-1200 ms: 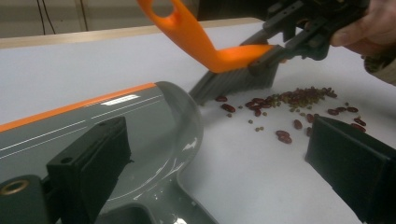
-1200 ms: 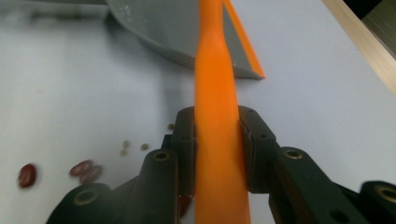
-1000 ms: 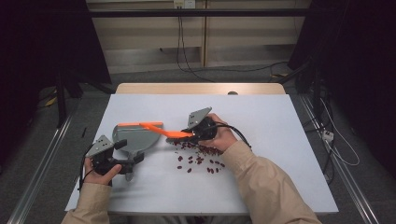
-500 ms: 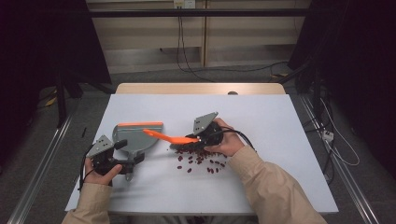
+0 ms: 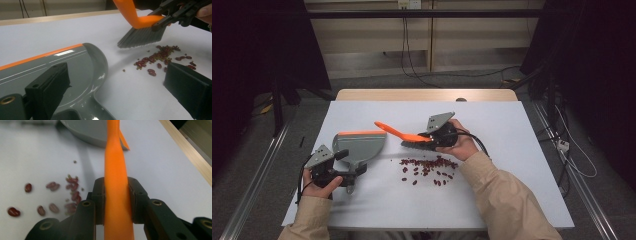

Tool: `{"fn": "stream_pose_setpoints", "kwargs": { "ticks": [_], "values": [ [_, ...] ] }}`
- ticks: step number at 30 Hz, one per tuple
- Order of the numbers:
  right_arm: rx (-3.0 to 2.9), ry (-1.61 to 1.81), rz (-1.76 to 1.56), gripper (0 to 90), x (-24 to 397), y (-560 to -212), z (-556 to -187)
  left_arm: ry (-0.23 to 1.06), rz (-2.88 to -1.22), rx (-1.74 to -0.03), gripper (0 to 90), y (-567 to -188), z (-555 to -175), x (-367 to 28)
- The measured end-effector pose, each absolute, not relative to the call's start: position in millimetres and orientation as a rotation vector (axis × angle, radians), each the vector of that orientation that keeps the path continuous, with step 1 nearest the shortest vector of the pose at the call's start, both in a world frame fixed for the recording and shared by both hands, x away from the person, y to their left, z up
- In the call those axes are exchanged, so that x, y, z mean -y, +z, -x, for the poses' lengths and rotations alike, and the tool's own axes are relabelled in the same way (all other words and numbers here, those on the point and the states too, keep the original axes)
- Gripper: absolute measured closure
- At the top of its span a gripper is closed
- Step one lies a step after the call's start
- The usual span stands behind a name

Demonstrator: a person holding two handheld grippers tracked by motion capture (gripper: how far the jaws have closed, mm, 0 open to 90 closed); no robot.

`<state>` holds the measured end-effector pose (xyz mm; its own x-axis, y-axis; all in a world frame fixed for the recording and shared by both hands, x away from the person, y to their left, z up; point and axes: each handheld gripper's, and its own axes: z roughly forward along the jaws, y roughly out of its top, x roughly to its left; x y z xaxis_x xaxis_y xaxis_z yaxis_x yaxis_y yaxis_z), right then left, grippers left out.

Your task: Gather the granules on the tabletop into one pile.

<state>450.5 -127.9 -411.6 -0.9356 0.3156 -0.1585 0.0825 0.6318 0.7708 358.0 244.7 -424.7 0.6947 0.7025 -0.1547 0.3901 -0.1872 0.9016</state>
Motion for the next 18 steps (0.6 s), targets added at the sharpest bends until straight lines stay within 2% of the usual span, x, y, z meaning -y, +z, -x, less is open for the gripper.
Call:
{"fn": "stream_pose_setpoints", "kwargs": {
  "ticks": [7, 18],
  "values": [
    [-2.576, 1.208, -0.374, 71.4, 143, -423, -443, 0.358, -1.809, -0.870, 5.8, -425, -358, -244],
    [-2.546, 1.236, -0.415, 71.4, 144, -417, -427, 0.360, -1.811, -0.864, 5.8, -425, -358, -244]
  ]
}}
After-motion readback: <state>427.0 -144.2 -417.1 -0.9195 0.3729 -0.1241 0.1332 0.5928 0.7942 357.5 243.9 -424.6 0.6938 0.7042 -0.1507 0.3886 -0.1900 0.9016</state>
